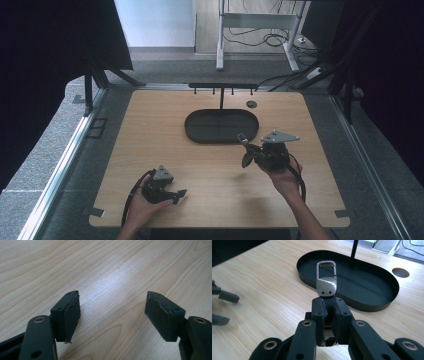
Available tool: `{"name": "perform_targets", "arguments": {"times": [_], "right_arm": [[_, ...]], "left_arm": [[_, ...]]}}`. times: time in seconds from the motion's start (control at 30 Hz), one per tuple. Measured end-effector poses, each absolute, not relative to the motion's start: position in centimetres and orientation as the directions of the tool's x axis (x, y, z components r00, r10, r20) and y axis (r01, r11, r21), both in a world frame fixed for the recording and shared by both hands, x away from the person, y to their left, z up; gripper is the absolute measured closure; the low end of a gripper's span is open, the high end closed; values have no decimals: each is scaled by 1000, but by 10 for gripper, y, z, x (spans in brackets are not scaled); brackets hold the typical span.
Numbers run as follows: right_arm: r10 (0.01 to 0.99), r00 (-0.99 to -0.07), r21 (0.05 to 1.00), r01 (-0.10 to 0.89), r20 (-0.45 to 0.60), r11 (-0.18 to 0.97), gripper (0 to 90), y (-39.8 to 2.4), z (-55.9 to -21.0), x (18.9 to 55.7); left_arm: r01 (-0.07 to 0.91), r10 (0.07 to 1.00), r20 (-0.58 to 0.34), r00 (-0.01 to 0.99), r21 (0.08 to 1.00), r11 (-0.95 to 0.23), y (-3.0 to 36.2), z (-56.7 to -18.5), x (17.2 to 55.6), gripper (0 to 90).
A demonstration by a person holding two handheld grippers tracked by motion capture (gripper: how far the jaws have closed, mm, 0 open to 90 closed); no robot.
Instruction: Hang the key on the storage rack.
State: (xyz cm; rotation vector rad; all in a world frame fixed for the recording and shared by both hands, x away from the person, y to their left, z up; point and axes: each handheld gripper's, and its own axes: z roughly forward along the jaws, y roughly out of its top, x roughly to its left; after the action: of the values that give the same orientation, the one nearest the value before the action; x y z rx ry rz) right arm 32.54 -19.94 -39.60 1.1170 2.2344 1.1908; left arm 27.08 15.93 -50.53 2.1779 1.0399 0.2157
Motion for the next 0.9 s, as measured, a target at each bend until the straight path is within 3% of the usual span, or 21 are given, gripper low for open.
{"name": "perform_targets", "arguments": {"times": [0.9], "right_arm": [[819,-568,840,478,73,257,803,-199,-391,354]], "left_arm": [[618,735,-143,662,658,-429,160,-505,271,293]]}}
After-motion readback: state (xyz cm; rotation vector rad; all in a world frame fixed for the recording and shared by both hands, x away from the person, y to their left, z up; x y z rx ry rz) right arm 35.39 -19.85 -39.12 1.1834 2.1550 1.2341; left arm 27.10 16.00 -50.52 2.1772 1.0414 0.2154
